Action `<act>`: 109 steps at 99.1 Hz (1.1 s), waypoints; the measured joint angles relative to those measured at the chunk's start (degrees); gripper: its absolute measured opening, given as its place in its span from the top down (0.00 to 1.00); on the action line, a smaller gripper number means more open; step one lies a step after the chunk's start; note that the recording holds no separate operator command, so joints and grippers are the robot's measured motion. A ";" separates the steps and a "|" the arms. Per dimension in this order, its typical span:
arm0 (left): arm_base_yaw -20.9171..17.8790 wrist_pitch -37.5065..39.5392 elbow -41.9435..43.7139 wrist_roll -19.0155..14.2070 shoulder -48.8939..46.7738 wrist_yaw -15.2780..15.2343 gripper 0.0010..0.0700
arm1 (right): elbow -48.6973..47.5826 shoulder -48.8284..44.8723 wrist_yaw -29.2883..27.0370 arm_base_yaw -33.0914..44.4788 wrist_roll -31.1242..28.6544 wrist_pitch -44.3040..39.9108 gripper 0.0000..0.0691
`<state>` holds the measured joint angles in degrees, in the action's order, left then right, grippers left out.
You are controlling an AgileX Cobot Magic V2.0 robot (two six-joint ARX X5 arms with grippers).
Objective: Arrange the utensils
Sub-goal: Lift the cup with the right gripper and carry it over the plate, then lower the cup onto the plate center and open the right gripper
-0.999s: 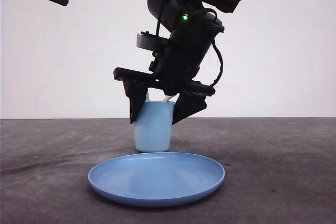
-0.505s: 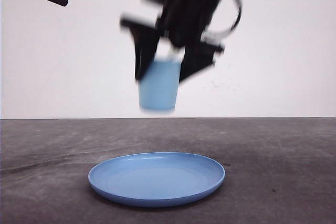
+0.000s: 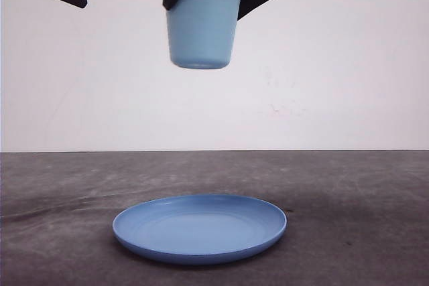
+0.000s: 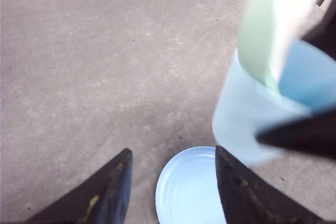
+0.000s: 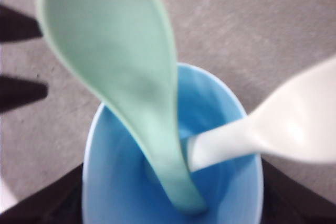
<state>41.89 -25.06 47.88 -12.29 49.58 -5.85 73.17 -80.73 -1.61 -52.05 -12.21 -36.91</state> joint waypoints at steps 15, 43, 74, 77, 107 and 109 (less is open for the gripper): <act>0.02 -0.04 0.00 0.00 0.00 0.00 0.58 | -4.09 0.00 -1.09 -1.51 -0.63 3.76 0.40; 0.02 -0.20 0.00 0.00 0.00 0.00 0.58 | -19.06 -0.04 -3.43 -3.56 -4.59 17.77 0.40; 0.02 -0.22 0.00 -0.22 0.00 0.00 0.58 | -26.58 -0.72 -8.94 -4.31 -9.29 27.21 0.40; 0.02 -0.22 0.00 -0.26 0.00 0.00 0.58 | -26.56 -0.72 -8.94 -4.33 -9.31 27.91 0.40; 0.02 -0.20 0.00 -0.42 0.00 0.00 0.58 | -26.51 -5.22 -8.90 -4.55 -10.19 29.00 0.40; 0.02 -0.22 0.00 -0.42 0.00 0.00 0.58 | -26.51 -5.60 -8.90 -4.59 -10.27 29.03 0.40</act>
<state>41.91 -25.28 47.88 -12.71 49.58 -5.85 46.65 -86.32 -10.50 -56.64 -22.48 -7.88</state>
